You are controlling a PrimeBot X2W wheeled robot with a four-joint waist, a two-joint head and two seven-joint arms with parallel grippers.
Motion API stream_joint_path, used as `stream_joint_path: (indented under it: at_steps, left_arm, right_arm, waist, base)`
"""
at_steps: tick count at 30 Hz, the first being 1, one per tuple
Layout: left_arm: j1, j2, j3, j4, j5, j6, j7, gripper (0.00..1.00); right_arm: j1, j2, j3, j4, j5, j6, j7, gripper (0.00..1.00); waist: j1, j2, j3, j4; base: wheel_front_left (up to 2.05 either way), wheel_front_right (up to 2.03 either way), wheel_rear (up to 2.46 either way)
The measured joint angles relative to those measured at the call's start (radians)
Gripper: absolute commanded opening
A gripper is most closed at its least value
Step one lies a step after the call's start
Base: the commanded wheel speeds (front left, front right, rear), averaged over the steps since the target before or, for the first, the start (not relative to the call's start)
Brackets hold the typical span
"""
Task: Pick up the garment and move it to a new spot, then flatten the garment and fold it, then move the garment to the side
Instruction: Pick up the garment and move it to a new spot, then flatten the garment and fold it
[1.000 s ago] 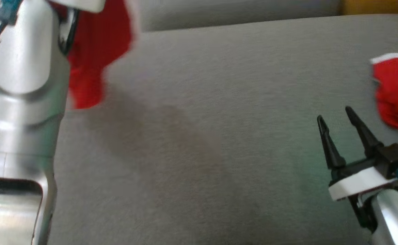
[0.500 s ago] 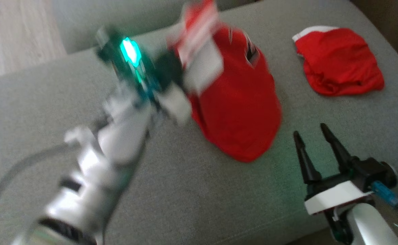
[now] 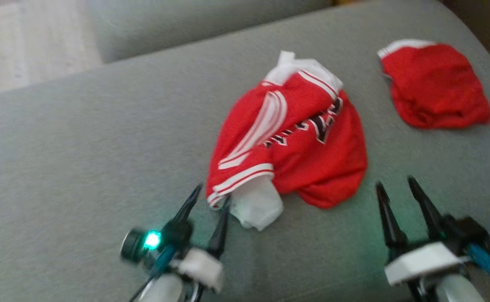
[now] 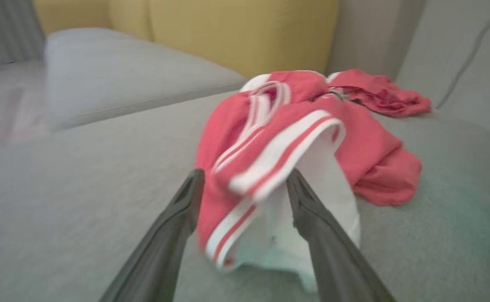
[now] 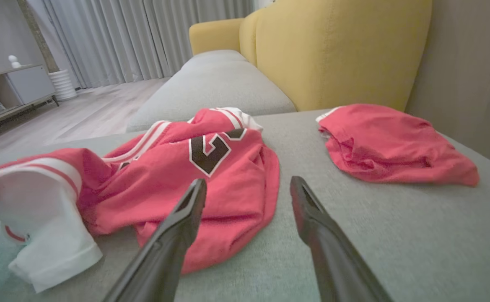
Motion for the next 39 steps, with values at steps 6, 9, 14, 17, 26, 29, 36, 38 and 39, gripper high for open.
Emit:
stream_joint_path:
  at_steps: [6, 9, 14, 17, 26, 29, 36, 38, 39]
  left_arm:
    - [0.189, 0.007, 0.155, -0.156, -0.022, 0.059, 0.0, 1.0]
    - [0.259, 0.008, 0.216, -0.238, -0.022, 0.07, 0.0, 1.0]
    - [0.35, 0.01, 0.254, -0.32, 0.04, 0.09, 0.0, 1.0]
    - [0.394, 0.011, 0.263, -0.333, 0.04, 0.095, 0.0, 1.0]
    - [0.418, 0.011, 0.266, -0.326, 0.043, 0.093, 0.0, 1.0]
    - [0.418, 0.011, 0.269, -0.32, 0.051, 0.089, 0.0, 1.0]
    - [0.418, 0.011, 0.269, -0.312, 0.051, 0.086, 0.0, 1.0]
    - [0.418, 0.011, 0.268, -0.309, 0.051, 0.085, 0.0, 1.0]
    - [0.418, 0.011, 0.267, -0.305, 0.051, 0.081, 0.0, 1.0]
  right_arm:
    - [0.101, 0.013, -0.055, -0.01, -0.009, 0.0, 0.001, 1.0]
    - [0.119, 0.025, -0.078, -0.014, -0.01, 0.0, 0.001, 1.0]
    - [0.166, 0.037, -0.065, -0.015, -0.057, 0.0, 0.001, 1.0]
    - [0.199, 0.045, -0.065, -0.019, -0.062, 0.0, 0.001, 1.0]
    - [0.219, 0.066, -0.064, -0.023, -0.062, 0.0, 0.001, 1.0]
    - [0.227, 0.066, -0.061, -0.025, -0.062, 0.0, 0.001, 1.0]
    - [0.228, 0.067, -0.06, -0.027, -0.063, 0.0, 0.001, 1.0]
    - [0.228, 0.067, -0.06, -0.026, -0.063, 0.0, 0.001, 1.0]
    - [0.228, 0.067, -0.059, -0.026, -0.064, 0.0, 0.001, 1.0]
  waist:
    - [-0.0002, 0.0, -0.067, 0.097]
    - [-0.0002, 0.0, -0.104, 0.151]
    - [-0.0002, 0.0, -0.169, 0.214]
    - [-0.0003, 0.0, -0.201, 0.242]
    - [-0.0001, 0.0, -0.241, 0.255]
    - [0.0, 0.0, -0.243, 0.255]
    - [0.0, 0.0, -0.241, 0.259]
    - [0.0001, 0.0, -0.239, 0.26]
    - [0.0001, 0.0, -0.237, 0.259]
  base:
    - [0.0, 0.0, 0.0]
    - [0.0, 0.0, 0.0]
    - [0.0, 0.0, 0.0]
    - [0.0, 0.0, 0.0]
    - [0.0, 0.0, 0.0]
    - [0.0, 0.0, 0.0]
    - [0.0, 0.0, 0.0]
    - [0.0, 0.0, 0.0]
    - [0.0, 0.0, 0.0]
